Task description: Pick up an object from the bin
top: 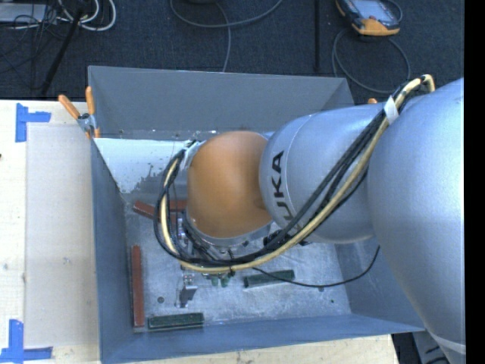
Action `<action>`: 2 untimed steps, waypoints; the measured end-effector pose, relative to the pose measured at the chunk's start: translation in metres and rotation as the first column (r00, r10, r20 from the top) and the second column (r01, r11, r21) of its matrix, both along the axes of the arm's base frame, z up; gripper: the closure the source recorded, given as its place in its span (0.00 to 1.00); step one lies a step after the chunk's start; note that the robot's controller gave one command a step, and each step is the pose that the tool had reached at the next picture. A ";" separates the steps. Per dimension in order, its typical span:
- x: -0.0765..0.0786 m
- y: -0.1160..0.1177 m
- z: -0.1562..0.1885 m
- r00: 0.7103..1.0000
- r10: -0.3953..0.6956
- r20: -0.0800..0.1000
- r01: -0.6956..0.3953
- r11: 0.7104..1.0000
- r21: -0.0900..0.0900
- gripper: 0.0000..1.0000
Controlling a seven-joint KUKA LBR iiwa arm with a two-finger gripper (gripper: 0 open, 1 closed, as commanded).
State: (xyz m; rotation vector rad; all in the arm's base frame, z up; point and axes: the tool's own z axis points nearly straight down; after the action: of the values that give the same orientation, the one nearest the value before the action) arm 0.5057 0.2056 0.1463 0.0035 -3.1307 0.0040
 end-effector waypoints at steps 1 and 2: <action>0.002 -0.001 0.004 1.000 -0.003 0.008 0.003 1.000 0.002 0.00; 0.045 -0.007 -0.029 0.998 -0.067 0.017 0.066 0.998 0.007 0.00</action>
Offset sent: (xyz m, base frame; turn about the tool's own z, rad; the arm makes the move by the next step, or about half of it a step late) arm 0.0848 -0.0167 -0.0699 0.1369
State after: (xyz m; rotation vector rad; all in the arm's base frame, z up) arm 0.5509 0.1990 0.1171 -0.1011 -3.1465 -0.0061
